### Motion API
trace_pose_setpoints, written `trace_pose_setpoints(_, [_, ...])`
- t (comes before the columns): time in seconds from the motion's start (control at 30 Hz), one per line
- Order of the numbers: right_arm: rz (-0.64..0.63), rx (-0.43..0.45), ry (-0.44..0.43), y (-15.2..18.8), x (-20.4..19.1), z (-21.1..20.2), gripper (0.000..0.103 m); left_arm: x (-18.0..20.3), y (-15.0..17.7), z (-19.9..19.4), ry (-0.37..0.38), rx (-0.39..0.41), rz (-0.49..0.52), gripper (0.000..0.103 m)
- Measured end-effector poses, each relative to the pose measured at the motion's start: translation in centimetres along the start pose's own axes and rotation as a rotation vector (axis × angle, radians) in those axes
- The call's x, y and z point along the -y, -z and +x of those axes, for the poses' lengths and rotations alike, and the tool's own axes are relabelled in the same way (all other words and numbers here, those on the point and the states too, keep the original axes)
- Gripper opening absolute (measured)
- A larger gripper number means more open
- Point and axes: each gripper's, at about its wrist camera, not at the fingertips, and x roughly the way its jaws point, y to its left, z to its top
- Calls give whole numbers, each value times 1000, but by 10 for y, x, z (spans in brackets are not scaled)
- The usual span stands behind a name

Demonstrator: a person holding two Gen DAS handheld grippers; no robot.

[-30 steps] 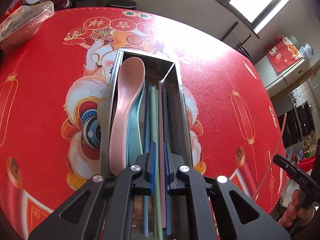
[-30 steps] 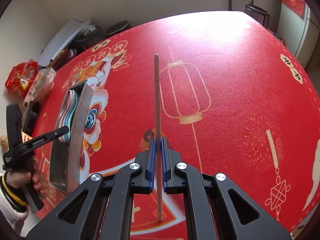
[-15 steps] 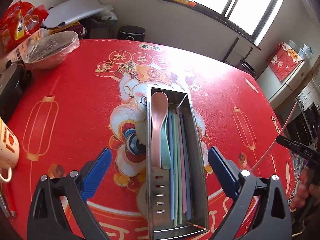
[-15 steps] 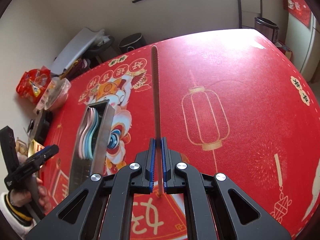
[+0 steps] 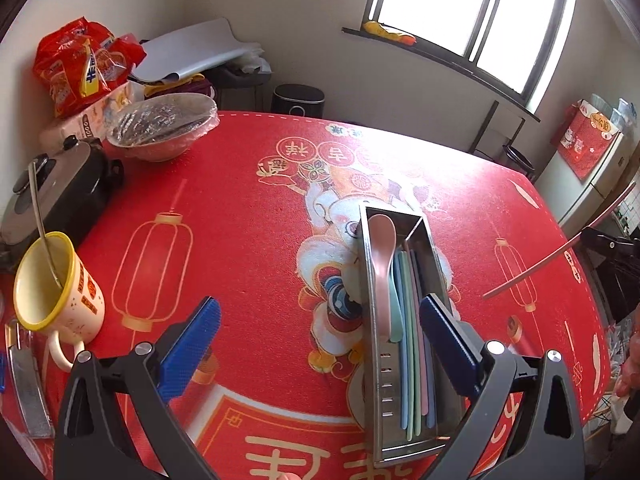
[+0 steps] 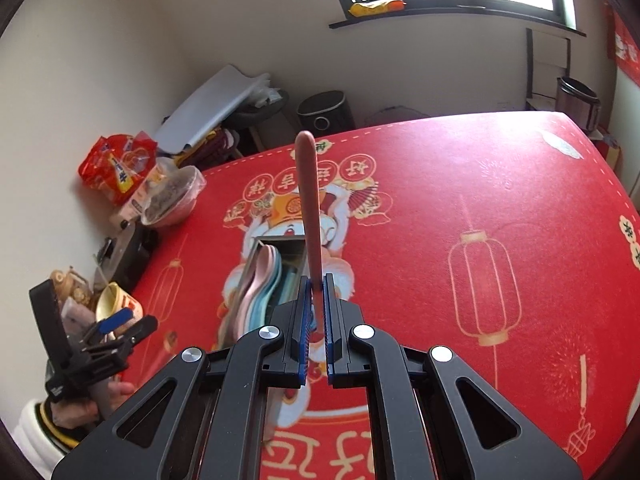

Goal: Organize utensils
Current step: 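Lower the pink chopstick into the caddy and open the right gripper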

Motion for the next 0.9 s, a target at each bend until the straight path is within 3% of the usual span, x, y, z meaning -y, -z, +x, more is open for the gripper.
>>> trace_pose_setpoints(0.23, [-55, -51, -61, 7, -37, 4, 6, -12, 5, -9, -37, 19, 1, 97])
trace_pose_setpoints(0.5, [-30, -202, -120, 30, -55, 33, 6, -23, 14, -22, -55, 44, -5, 97])
trace_pose_setpoints(0.73, [-7, -346, -116, 46, -59, 74, 6, -25, 23, -26, -34, 32, -14, 97])
trace_pose_setpoints(0.9, [-7, -353, -93, 38, -62, 98, 7, -27, 27, -32, -31, 38, -15, 97])
